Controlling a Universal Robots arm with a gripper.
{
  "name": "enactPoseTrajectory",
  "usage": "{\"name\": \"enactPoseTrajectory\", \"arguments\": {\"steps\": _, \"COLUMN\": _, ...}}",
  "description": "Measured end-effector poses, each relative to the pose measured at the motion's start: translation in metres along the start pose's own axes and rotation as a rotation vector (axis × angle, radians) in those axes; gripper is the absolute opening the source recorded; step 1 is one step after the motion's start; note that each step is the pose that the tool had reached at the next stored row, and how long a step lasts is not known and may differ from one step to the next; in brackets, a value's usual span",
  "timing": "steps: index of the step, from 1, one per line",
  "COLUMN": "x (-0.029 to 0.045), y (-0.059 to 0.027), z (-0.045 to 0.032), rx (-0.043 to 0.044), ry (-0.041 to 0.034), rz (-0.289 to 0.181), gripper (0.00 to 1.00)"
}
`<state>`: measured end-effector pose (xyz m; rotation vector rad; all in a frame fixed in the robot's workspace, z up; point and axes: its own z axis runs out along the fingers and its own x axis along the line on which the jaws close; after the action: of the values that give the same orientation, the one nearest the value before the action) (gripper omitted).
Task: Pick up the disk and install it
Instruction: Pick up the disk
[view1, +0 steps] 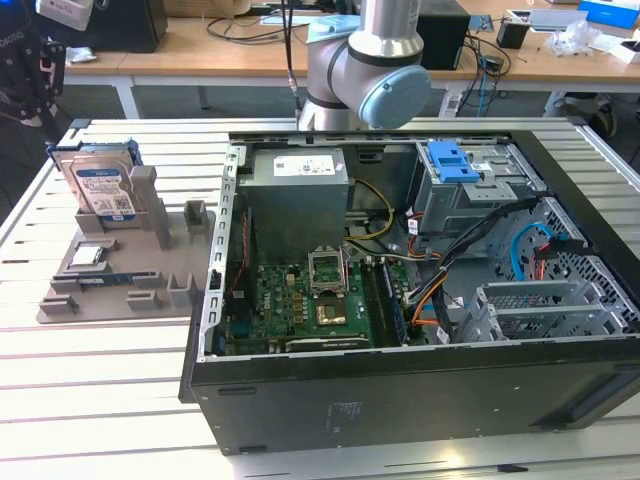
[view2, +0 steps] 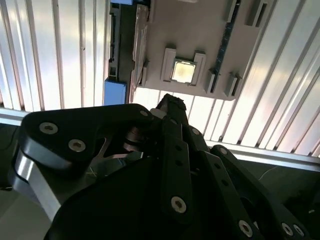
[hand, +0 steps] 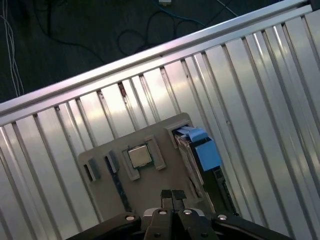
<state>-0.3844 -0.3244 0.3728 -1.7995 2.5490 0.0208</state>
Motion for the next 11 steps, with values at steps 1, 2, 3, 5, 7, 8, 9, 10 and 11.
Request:
{"name": "enactPoseTrajectory", "arguments": {"steps": 1, "x": 0.0, "y": 0.0, "z": 0.0, "rx": -0.0003, "ry": 0.0, "rz": -0.01, "gripper": 0.11}}
{"name": "enactPoseTrajectory", "arguments": {"steps": 2, "x": 0.0, "y": 0.0, "z": 0.0, "rx": -0.0006, "ry": 0.0, "rz": -0.02, "gripper": 0.11}}
{"name": "enactPoseTrajectory", "arguments": {"steps": 3, "x": 0.0, "y": 0.0, "z": 0.0, "rx": -0.0008, "ry": 0.0, "rz": -0.03, "gripper": 0.11}}
{"name": "enactPoseTrajectory", "arguments": {"steps": 5, "x": 0.0, "y": 0.0, "z": 0.0, "rx": -0.0013, "ry": 0.0, "rz": -0.047, "gripper": 0.11}}
{"name": "enactPoseTrajectory", "arguments": {"steps": 7, "x": 0.0, "y": 0.0, "z": 0.0, "rx": -0.0018, "ry": -0.0001, "rz": -0.068, "gripper": 0.11}}
{"name": "enactPoseTrajectory", "arguments": {"steps": 8, "x": 0.0, "y": 0.0, "z": 0.0, "rx": -0.002, "ry": -0.0001, "rz": -0.075, "gripper": 0.11}}
{"name": "enactPoseTrajectory", "arguments": {"steps": 9, "x": 0.0, "y": 0.0, "z": 0.0, "rx": -0.0021, "ry": -0.0001, "rz": -0.08, "gripper": 0.11}}
{"name": "enactPoseTrajectory", "arguments": {"steps": 10, "x": 0.0, "y": 0.0, "z": 0.0, "rx": -0.0021, "ry": -0.0001, "rz": -0.081, "gripper": 0.11}}
{"name": "enactPoseTrajectory", "arguments": {"steps": 11, "x": 0.0, "y": 0.0, "z": -0.0001, "rx": -0.0022, "ry": -0.0001, "rz": -0.081, "gripper": 0.11}}
